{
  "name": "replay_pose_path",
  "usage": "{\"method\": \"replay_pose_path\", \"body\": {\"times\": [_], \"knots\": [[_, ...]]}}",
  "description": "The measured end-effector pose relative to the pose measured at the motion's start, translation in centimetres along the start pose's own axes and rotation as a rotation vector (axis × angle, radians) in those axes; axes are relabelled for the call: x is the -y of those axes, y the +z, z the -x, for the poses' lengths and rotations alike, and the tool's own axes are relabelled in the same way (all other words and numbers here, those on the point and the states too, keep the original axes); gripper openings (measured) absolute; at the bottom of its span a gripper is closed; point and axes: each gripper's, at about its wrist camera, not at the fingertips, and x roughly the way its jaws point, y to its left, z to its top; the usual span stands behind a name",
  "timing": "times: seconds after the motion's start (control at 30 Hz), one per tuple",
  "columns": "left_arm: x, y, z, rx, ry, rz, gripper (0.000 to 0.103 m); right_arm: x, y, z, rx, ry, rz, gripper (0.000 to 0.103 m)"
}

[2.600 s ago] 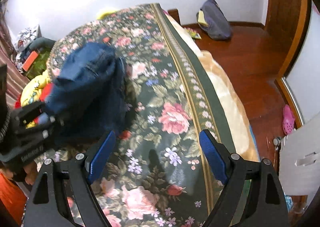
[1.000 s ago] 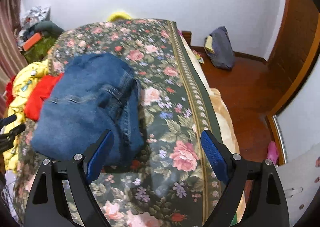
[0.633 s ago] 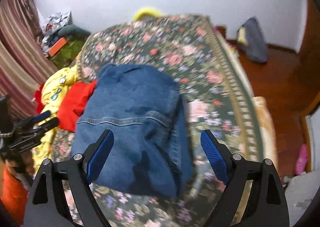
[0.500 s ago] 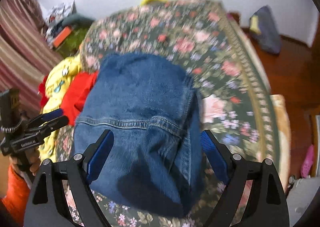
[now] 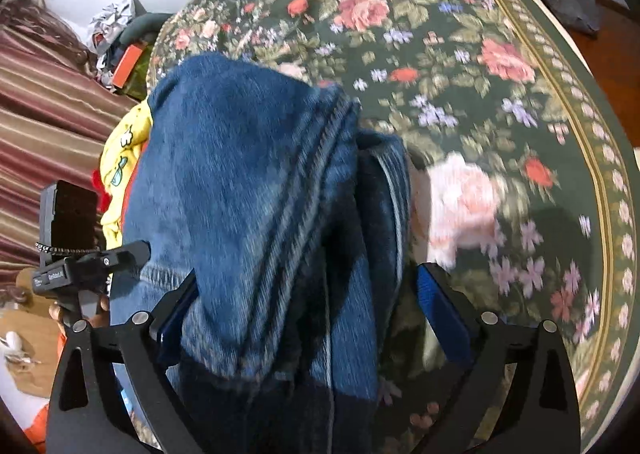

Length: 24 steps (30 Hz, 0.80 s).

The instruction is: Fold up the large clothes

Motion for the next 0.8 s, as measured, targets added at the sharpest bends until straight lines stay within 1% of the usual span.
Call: {"method": "replay_pose_path", "body": {"times": [0.07,0.1,0.13,0.2,0.23,0.27,0.33,0.43,0.5,0.53,0.6,0.67,0.7,0.77,0.8], "knots": [[0.2,0.2,-0.6,-0.002,-0.027,0.001,0.081,-0.2,0.1,0.0,0.008,0.011,0.001,0.094],[0.3,0.3,-0.8,-0.002,-0.028,0.002,0.081,-0.5,-0.1,0.0,0.009,0.031,-0.001,0.086],[0.6,0.3,-0.9,0.002,-0.019,0.003,0.078,-0.3,0.1,0.2,0.005,0.051,-0.012,0.075],[1.1,0.3,-1.2,0.006,-0.002,-0.007,0.071,-0.3,0.0,0.6,0.018,0.061,-0.047,0.067],[1.7,0.1,-0.9,0.014,0.022,-0.031,0.065,-0.5,-0.2,0.8,0.025,0.055,-0.052,0.061],[2.4,-0.1,-0.7,0.019,0.035,-0.052,0.058,-0.8,-0.4,1.2,0.031,0.047,-0.055,0.058],[3.9,-0.5,0.1,0.031,0.051,-0.093,0.051,-1.3,-0.6,1.9,0.039,0.051,-0.062,0.047],[6.8,-1.0,2.0,0.052,0.076,-0.19,0.042,-2.8,-1.0,3.2,0.059,0.05,-0.067,0.042],[8.4,-1.5,3.4,0.075,0.102,-0.246,0.04,-4.1,-1.3,4.0,0.069,0.041,-0.053,0.039],[9.7,-1.8,4.7,0.103,0.119,-0.282,0.039,-4.9,-1.4,4.3,0.078,0.038,-0.04,0.038],[10.9,-2.1,6.8,0.139,0.125,-0.314,0.038,-6.7,-1.6,5.2,0.097,0.036,-0.014,0.037],[11.9,-2.3,9.9,0.188,0.117,-0.337,0.038,-9.1,-1.6,6.3,0.126,0.039,0.015,0.037],[12.0,-2.2,11.0,0.204,0.116,-0.344,0.037,-9.9,-1.5,6.8,0.139,0.042,0.026,0.037],[12.7,-2.3,14.6,0.26,0.12,-0.372,0.038,-12.8,-1.2,8.1,0.185,0.042,0.07,0.037],[12.4,-2.5,15.9,0.275,0.12,-0.379,0.038,-13.9,-1.0,8.5,0.201,0.039,0.092,0.037]]}}
